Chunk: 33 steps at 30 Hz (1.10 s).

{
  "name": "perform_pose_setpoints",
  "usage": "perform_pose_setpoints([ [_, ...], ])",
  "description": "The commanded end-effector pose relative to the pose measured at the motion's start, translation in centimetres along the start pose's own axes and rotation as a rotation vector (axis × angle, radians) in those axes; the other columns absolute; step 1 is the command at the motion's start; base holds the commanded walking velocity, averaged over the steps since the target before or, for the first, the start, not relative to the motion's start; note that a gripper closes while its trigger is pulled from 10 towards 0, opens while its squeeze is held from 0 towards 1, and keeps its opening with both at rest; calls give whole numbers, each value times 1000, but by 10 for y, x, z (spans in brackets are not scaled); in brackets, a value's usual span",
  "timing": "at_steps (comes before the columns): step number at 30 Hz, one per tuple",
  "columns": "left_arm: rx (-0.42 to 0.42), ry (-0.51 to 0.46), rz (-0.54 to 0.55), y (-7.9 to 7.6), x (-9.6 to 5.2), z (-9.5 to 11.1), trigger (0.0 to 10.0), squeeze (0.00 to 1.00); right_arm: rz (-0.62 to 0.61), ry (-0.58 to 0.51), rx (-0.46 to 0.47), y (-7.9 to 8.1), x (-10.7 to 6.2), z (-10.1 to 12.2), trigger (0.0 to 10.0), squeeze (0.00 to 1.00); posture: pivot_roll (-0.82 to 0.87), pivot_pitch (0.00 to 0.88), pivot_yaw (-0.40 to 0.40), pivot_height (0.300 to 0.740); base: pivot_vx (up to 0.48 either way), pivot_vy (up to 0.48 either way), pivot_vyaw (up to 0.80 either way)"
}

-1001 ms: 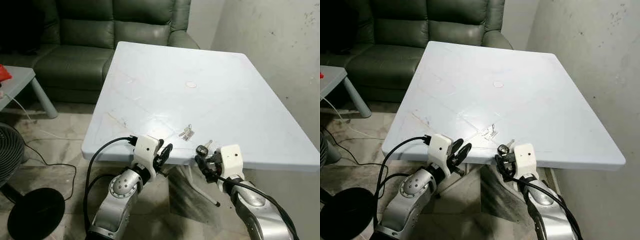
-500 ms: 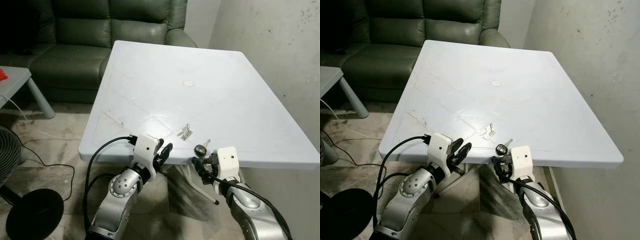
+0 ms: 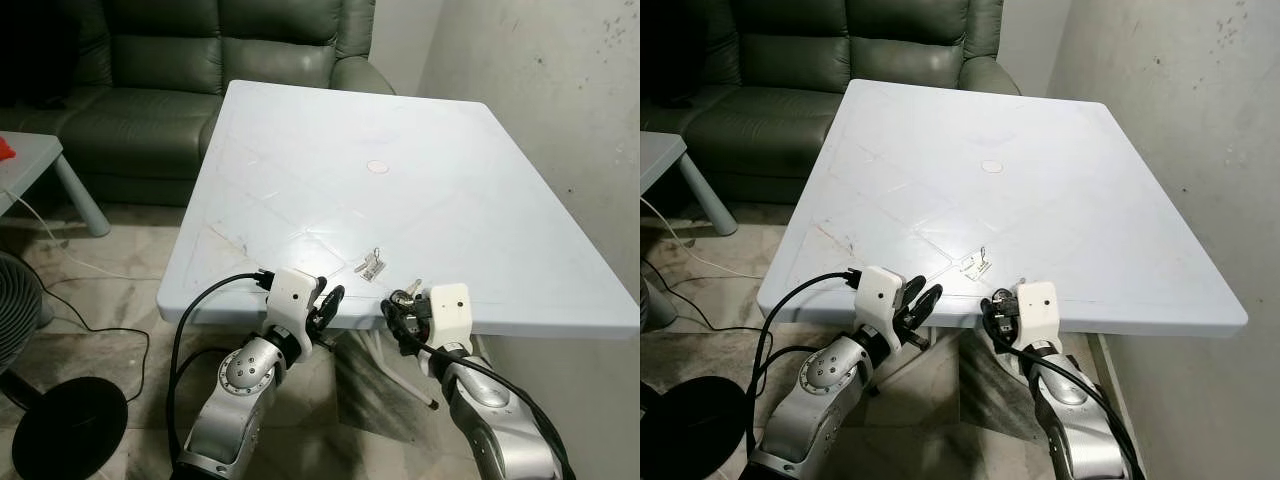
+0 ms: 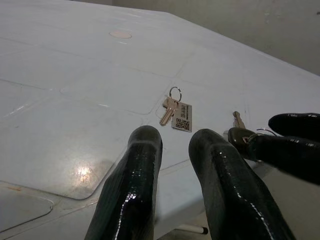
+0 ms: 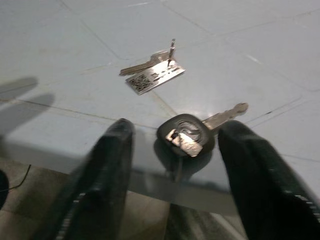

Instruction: Hang keys on a hook

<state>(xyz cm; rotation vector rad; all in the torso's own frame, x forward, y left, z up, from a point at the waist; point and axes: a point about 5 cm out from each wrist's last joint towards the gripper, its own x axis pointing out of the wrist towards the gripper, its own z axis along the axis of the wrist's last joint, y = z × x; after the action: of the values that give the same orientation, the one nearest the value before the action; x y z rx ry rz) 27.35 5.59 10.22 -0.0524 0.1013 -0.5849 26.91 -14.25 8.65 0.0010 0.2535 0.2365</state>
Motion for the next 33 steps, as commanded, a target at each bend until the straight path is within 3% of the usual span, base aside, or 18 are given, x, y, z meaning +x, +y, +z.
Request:
perform_pose_setpoints([
  [1,14,-15,-7,-3,2,5,10000,0,-17,2,-5,-6,-1,-1,941,0,-54,106,-85,740,0,0,0],
  [2,15,-16,-7,-3,2,5,10000,0,-14,5,-6,-7,-1,-2,0,0,-54,106,-85,740,0,0,0],
  [6,15,-17,-6,-3,2,6,10000,0,-14,12,-9,-7,-1,-3,1490,0,-53,105,-85,740,0,0,0],
  [7,15,-18,-5,-3,3,6,10000,0,-11,13,-13,-7,-1,-3,2431,0,-53,105,-85,740,0,0,0],
  [8,16,-19,-5,-3,3,6,10000,0,2,23,-18,-5,-1,-4,4157,0,-53,105,-85,740,0,0,0],
  [9,16,-19,-5,-3,3,6,10000,0,12,33,-19,-4,-1,-5,4157,0,-52,104,-85,740,0,0,0],
  [10,17,-20,-5,-3,3,6,10000,0,19,33,-19,-4,-1,-6,7020,0,-52,104,-85,740,0,0,0],
  [11,17,-20,-4,-3,3,6,10000,0,21,33,-20,-3,-1,-6,7020,0,-52,104,-85,740,0,0,0],
  [12,17,-20,-4,-3,2,7,10000,0,22,38,-22,-3,-1,-6,10000,0,-52,107,-83,740,0,0,0],
  [20,17,-19,-3,-3,2,6,10000,0,32,51,-30,-2,-2,-9,10000,0,-50,104,-85,740,0,0,0],
  [21,17,-19,-2,-3,2,6,10000,0,29,55,-28,-3,-2,-10,9882,0,-50,104,-85,740,0,0,0],
  [23,18,-20,-2,-3,2,7,10000,0,26,60,-32,-3,-2,-10,8431,0,-50,107,-85,740,0,0,0],
  [24,18,-21,-1,-2,2,7,10000,0,25,62,-29,-3,-2,-10,4588,0,-50,107,-85,740,0,0,0],
  [25,18,-21,-1,-2,2,7,10000,0,25,62,-29,-3,-2,-10,4588,0,-50,107,-85,740,0,0,0],
  [26,18,-21,-1,-2,2,7,10000,0,27,60,-28,-3,-2,-10,3098,0,-50,107,-85,740,0,0,0],
  [27,18,-21,-1,-2,2,7,10000,0,26,60,-27,-4,-2,-10,3098,0,-50,107,-85,740,0,0,0],
  [29,18,-22,-2,-3,2,7,10000,0,23,56,-30,-5,-2,-9,0,0,-51,106,-85,740,0,0,0],
  [33,17,-21,-2,-3,2,7,10000,0,22,52,-28,-6,-3,-9,0,0,-51,106,-85,740,0,0,0],
])
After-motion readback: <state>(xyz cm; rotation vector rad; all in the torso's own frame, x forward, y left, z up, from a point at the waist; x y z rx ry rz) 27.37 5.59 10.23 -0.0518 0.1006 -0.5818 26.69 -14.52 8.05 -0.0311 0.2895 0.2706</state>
